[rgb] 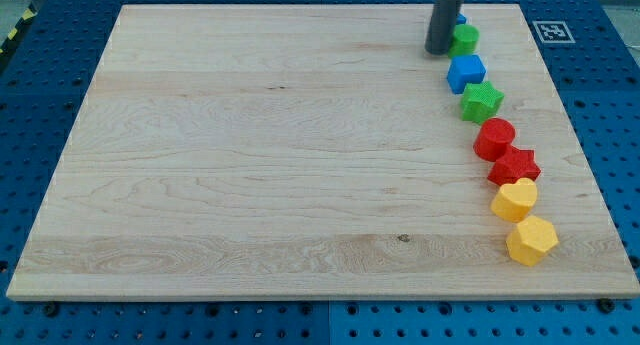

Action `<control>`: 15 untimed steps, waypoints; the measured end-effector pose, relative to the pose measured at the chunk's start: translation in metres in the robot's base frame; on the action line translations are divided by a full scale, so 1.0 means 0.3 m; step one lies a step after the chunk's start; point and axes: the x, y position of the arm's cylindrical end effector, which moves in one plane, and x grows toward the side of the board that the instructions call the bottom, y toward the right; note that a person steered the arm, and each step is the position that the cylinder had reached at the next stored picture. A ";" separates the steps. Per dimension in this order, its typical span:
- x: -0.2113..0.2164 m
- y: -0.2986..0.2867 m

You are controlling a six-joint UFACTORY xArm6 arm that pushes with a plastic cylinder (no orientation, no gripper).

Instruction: Slide the green circle slightly left

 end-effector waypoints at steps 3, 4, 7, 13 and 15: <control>0.073 -0.128; 0.043 -0.308; -0.310 -0.340; -0.078 0.427; -0.068 0.371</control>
